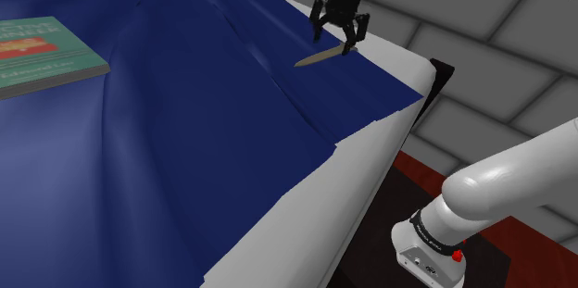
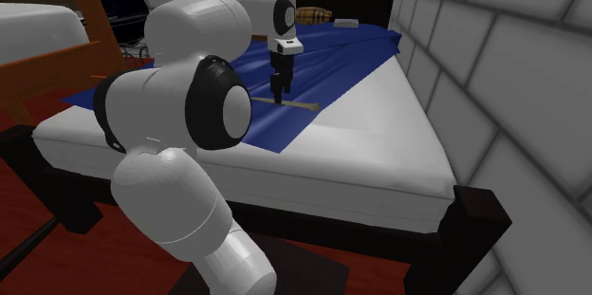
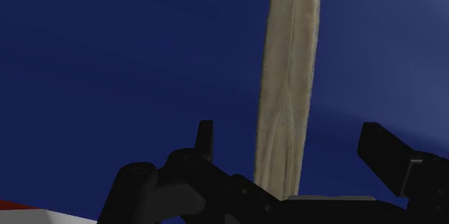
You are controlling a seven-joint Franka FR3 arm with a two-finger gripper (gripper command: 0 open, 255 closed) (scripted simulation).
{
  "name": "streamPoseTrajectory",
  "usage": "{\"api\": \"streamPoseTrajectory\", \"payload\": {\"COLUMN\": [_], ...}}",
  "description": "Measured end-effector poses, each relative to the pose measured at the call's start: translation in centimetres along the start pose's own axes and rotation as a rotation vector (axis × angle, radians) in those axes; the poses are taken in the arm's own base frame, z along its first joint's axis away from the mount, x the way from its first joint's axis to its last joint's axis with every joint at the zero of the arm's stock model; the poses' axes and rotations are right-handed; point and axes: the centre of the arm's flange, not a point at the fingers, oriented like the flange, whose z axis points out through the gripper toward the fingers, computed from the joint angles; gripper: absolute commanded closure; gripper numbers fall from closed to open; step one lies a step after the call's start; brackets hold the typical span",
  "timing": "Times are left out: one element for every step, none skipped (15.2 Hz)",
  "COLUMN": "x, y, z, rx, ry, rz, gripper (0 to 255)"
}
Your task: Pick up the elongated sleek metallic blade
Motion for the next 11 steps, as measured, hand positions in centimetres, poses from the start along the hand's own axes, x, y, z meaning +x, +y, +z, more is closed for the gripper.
{"api": "streamPoseTrajectory", "payload": {"x": [0.09, 0.09, 0.09, 0.07, 0.04, 0.01, -0.02, -0.06, -0.08, -0.08, -0.11], "y": [-0.05, -0.07, -0.13, -0.17, -0.43, -0.41, -0.40, -0.32, -0.20, -0.07, 0.00], "z": [0.43, 0.95, 1.17, 1.15, 0.82, 0.85, 0.86, 0.84, 0.84, 0.84, 0.84], "rx": [0.000, 0.000, 0.000, 0.005, 0.036, 0.037, 0.036, 0.036, 0.032, 0.030, 0.022], "ry": [0.000, 0.000, 0.000, 0.000, 0.000, 0.001, 0.001, 0.002, 0.001, 0.001, 0.001], "rz": [0.001, 0.001, 0.002, 0.002, 0.002, 0.003, 0.004, 0.005, 0.004, 0.003, 0.003], "gripper": [0, 0, 255, 255, 255, 255, 255, 255, 255, 255, 255]}}
